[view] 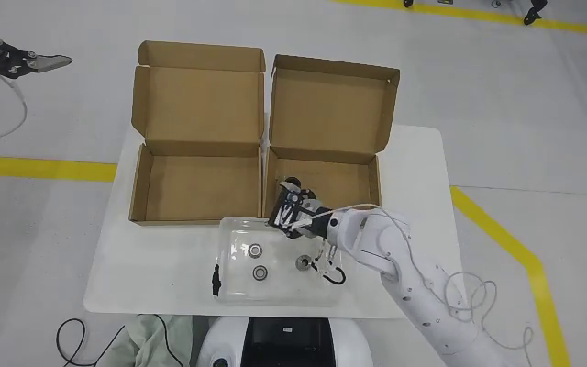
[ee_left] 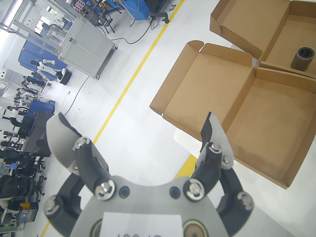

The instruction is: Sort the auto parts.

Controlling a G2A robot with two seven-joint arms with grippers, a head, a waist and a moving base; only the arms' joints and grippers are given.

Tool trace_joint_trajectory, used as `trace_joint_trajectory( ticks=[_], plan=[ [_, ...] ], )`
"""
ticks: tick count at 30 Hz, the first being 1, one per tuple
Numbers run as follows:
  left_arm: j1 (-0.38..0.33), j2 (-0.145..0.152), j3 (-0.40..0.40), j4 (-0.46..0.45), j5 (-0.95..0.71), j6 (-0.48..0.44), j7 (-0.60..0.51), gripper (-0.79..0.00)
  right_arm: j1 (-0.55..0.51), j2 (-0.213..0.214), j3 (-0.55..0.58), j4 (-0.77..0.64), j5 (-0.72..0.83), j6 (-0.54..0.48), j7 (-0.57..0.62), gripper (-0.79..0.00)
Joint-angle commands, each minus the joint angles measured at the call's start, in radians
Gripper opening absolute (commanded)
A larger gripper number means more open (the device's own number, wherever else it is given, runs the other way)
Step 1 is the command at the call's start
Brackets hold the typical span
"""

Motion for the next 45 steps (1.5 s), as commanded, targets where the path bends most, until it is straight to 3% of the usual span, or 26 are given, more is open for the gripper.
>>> trace_joint_trajectory(
  ticks=[1, 9, 12, 29, 30, 31, 45],
  plan=[
    [0.0, 0.0, 0.0, 0.0, 0.0, 0.0, 0.0, 0.0, -0.035, 0.007, 0.006, -0.04, -0.009, -0.003, 0.02, -0.203],
    [0.0, 0.0, 0.0, 0.0, 0.0, 0.0, 0.0, 0.0, -0.136, 0.029, 0.034, -0.124, -0.025, -0.03, 0.048, -0.237],
    [0.0, 0.0, 0.0, 0.0, 0.0, 0.0, 0.0, 0.0, -0.136, 0.03, 0.03, -0.119, -0.023, -0.035, 0.037, -0.271],
    [0.0, 0.0, 0.0, 0.0, 0.0, 0.0, 0.0, 0.0, -0.136, 0.03, 0.03, -0.119, -0.023, -0.035, 0.037, -0.271],
    [0.0, 0.0, 0.0, 0.0, 0.0, 0.0, 0.0, 0.0, -0.142, 0.031, 0.029, -0.117, -0.027, -0.035, 0.036, -0.175],
    [0.0, 0.0, 0.0, 0.0, 0.0, 0.0, 0.0, 0.0, -0.15, 0.034, 0.03, -0.121, -0.039, -0.04, 0.04, -0.191],
    [0.0, 0.0, 0.0, 0.0, 0.0, 0.0, 0.0, 0.0, -0.263, 0.076, 0.062, -0.181, -0.072, -0.168, 0.207, -0.209]
  ],
)
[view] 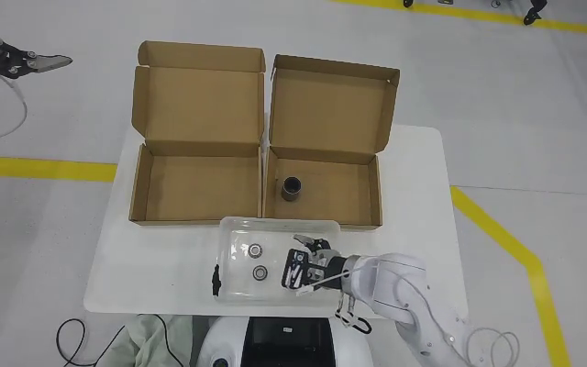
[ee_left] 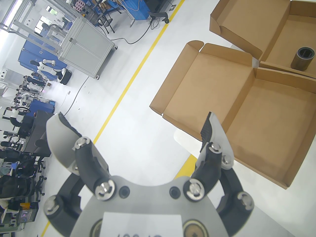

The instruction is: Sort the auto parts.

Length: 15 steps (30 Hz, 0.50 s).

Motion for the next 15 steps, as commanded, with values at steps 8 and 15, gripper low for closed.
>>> trace_joint_trajectory(
  ticks=[8, 15],
  plan=[
    [0.0, 0.0, 0.0, 0.0, 0.0, 0.0, 0.0, 0.0, 0.023, 0.002, -0.036, 0.081, 0.012, 0.022, 0.071, -0.225],
    [0.0, 0.0, 0.0, 0.0, 0.0, 0.0, 0.0, 0.0, 0.046, 0.0, -0.066, 0.142, 0.005, 0.062, 0.09, -0.237]
  ],
)
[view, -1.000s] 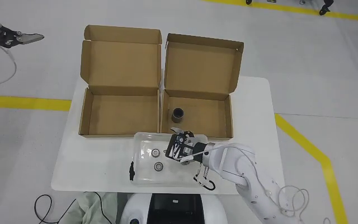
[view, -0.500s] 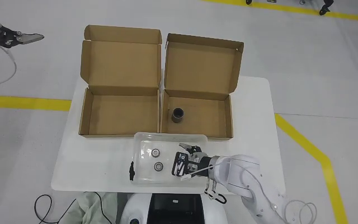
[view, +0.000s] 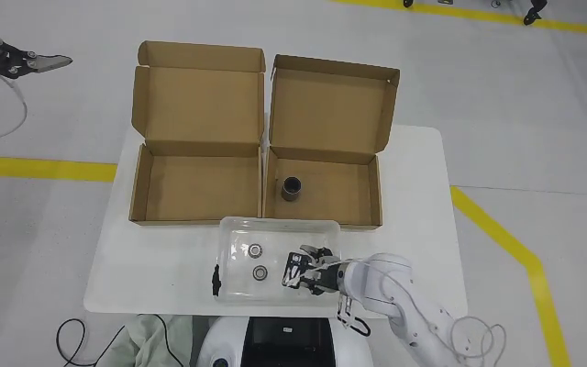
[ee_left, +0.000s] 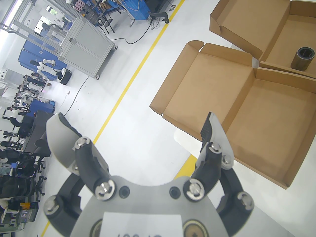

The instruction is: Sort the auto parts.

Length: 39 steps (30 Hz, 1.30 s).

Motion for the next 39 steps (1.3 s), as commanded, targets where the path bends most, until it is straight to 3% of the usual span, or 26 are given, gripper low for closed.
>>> trace_joint_trajectory(
  ticks=[1, 9, 17, 25, 39],
  plan=[
    [0.0, 0.0, 0.0, 0.0, 0.0, 0.0, 0.0, 0.0, 0.006, -0.001, -0.009, 0.014, -0.004, 0.009, 0.002, -0.24],
    [0.0, 0.0, 0.0, 0.0, 0.0, 0.0, 0.0, 0.0, 0.036, -0.006, -0.049, 0.064, -0.021, 0.038, -0.014, -0.286],
    [0.0, 0.0, 0.0, 0.0, 0.0, 0.0, 0.0, 0.0, 0.062, -0.009, -0.077, 0.097, -0.033, 0.058, -0.008, -0.437],
    [0.0, 0.0, 0.0, 0.0, 0.0, 0.0, 0.0, 0.0, 0.072, -0.008, -0.084, 0.101, -0.033, 0.069, -0.002, -0.785],
    [0.0, 0.0, 0.0, 0.0, 0.0, 0.0, 0.0, 0.0, 0.067, 0.001, -0.066, 0.001, -0.035, 0.072, -0.083, -0.785]
  ],
)
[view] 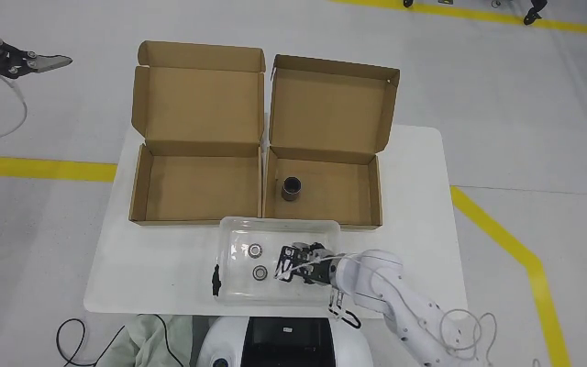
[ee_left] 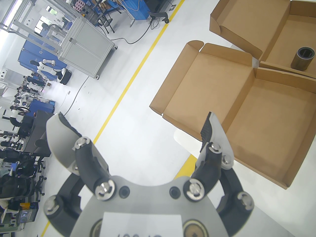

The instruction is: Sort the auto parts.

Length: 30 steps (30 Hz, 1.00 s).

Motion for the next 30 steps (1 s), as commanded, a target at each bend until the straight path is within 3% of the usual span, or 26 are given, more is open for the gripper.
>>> trace_joint_trajectory(
  ticks=[1, 7, 15, 30],
  plan=[
    [0.0, 0.0, 0.0, 0.0, 0.0, 0.0, 0.0, 0.0, 0.0, 0.001, 0.005, -0.021, 0.013, -0.009, -0.043, -0.785],
    [0.0, 0.0, 0.0, 0.0, 0.0, 0.0, 0.0, 0.0, 0.018, 0.003, 0.026, -0.053, 0.053, -0.032, -0.156, -0.785],
    [0.0, 0.0, 0.0, 0.0, 0.0, 0.0, 0.0, 0.0, 0.118, -0.011, 0.025, -0.055, 0.154, -0.074, -0.302, -0.785],
    [0.0, 0.0, 0.0, 0.0, 0.0, 0.0, 0.0, 0.0, 0.291, -0.036, 0.04, -0.047, 0.319, -0.098, -0.429, -0.785]
  ],
)
